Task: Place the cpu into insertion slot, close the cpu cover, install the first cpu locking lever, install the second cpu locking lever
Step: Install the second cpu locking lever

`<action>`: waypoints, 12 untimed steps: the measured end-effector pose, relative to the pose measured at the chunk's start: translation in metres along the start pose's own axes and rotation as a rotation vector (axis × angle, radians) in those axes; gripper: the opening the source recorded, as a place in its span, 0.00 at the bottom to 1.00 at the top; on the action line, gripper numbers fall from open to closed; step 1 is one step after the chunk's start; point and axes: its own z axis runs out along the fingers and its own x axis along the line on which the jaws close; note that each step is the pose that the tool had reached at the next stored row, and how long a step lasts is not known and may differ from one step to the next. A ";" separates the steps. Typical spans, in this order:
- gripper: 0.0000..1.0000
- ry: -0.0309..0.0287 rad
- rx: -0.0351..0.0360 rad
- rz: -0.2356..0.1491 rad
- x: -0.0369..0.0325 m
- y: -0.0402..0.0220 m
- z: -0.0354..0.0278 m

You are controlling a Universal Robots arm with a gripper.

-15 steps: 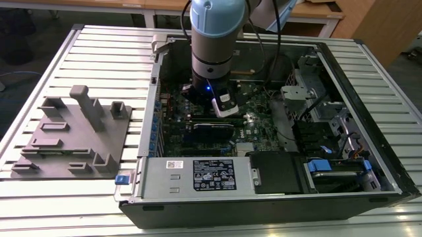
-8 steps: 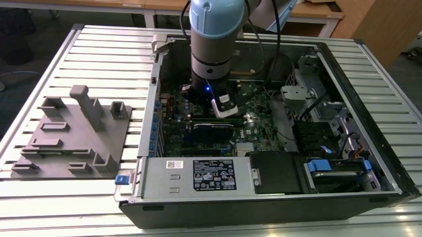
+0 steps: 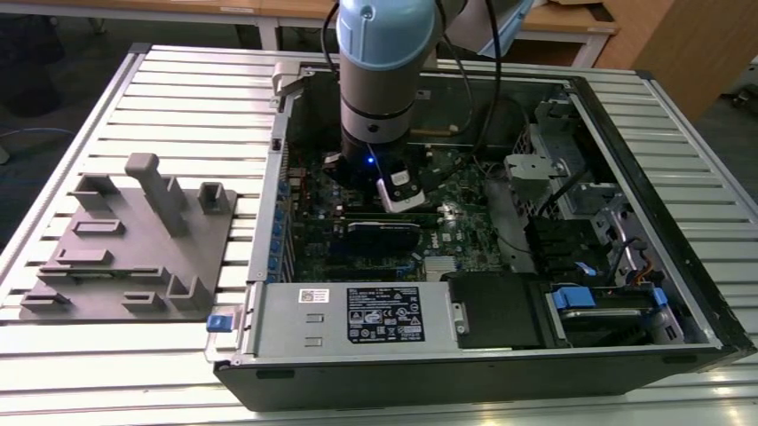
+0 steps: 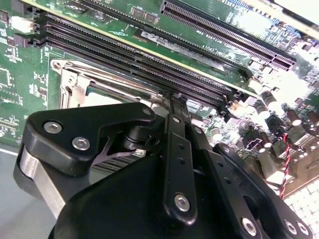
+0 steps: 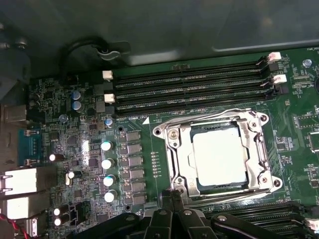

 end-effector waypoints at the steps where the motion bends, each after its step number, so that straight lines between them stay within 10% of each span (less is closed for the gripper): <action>1: 0.11 0.0000 0.0001 0.000 0.0000 0.0000 0.0000; 12: 0.11 -0.0001 0.0000 0.000 -0.0001 0.0022 -0.0123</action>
